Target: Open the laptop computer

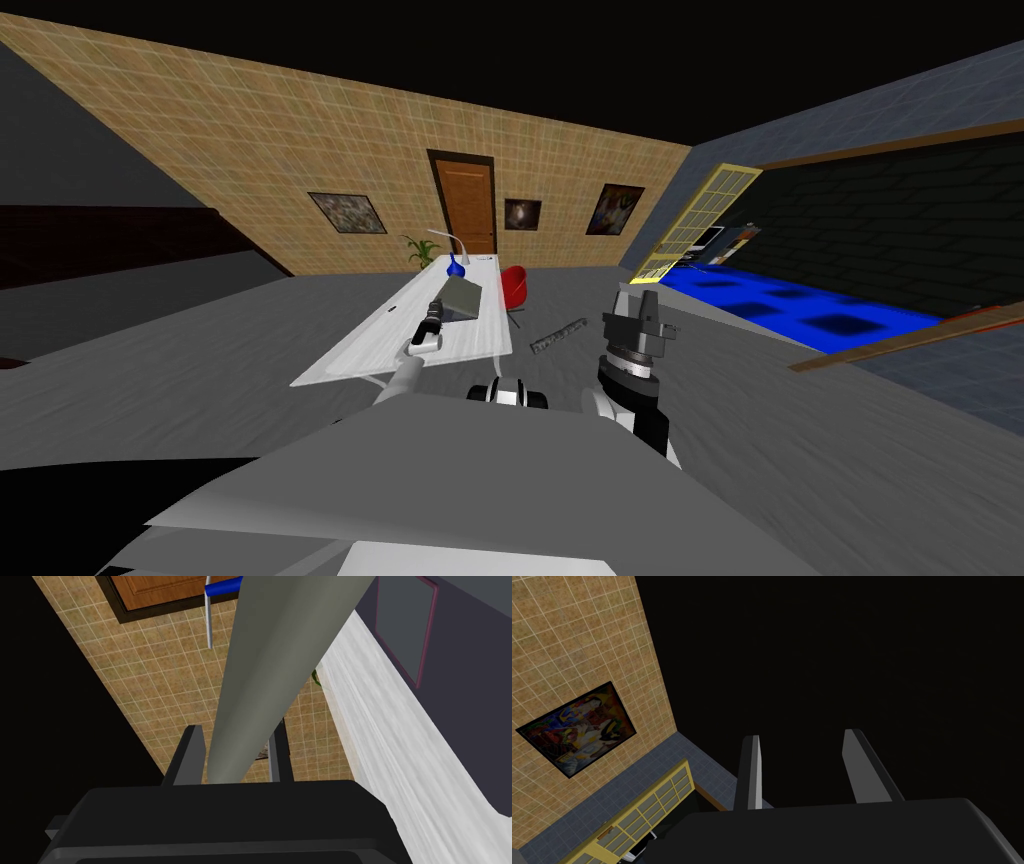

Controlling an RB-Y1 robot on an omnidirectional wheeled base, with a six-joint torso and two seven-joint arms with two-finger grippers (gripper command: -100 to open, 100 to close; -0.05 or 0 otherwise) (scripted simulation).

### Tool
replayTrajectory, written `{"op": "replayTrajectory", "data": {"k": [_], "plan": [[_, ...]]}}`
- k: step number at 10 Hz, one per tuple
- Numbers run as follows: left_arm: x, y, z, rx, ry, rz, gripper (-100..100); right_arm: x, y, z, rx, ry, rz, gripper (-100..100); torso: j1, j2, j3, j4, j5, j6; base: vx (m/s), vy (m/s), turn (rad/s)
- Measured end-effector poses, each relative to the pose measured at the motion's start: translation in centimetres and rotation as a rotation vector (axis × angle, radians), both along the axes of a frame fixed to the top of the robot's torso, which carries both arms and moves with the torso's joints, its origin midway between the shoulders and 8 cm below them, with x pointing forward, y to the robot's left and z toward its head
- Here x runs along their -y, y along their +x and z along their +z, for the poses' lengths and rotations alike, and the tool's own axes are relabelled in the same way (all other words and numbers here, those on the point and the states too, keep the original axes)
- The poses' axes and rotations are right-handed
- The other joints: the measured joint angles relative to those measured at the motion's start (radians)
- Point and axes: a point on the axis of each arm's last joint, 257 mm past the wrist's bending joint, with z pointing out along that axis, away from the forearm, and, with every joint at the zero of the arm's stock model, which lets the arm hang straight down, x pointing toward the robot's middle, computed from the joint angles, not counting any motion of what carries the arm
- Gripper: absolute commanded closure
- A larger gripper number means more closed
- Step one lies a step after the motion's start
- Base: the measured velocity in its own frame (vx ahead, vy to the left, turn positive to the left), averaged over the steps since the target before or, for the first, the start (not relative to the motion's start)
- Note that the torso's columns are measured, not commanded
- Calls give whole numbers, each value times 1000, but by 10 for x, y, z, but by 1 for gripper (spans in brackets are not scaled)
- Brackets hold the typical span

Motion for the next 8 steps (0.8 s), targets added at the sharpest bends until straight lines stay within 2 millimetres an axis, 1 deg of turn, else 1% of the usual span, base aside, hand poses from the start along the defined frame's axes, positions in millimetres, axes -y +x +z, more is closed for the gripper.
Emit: {"op": "replayTrajectory", "data": {"k": [2, 3, 5, 7, 8], "plan": [[15, -3, -17, 26, -85, -4, 100, 0, 0, 0, 0, 0, 0, 0, -1, 0, 0, 0, 0, -1, -1, 129, -2], [22, -6, -24, 38, -126, -4, -100, 0, 0, 0, 0, 0, 0, 0, -3, 1, 0, 0, -1, -1, -27, 37, 25], [19, 5, -13, 41, -128, -8, -100, 0, 0, 0, 0, 0, 0, 0, -10, 2, 1, 0, -2, 0, -46, -41, 19], [17, 15, -5, 32, -128, -10, -100, 0, 0, 0, 0, 0, 0, 0, -5, 2, 1, 1, -2, 0, -44, -38, 12], [14, 18, 2, 33, -127, -13, -100, 0, 0, 0, 0, 0, 0, 0, -3, 2, 1, 1, -2, 0, -42, -22, 19]]}}
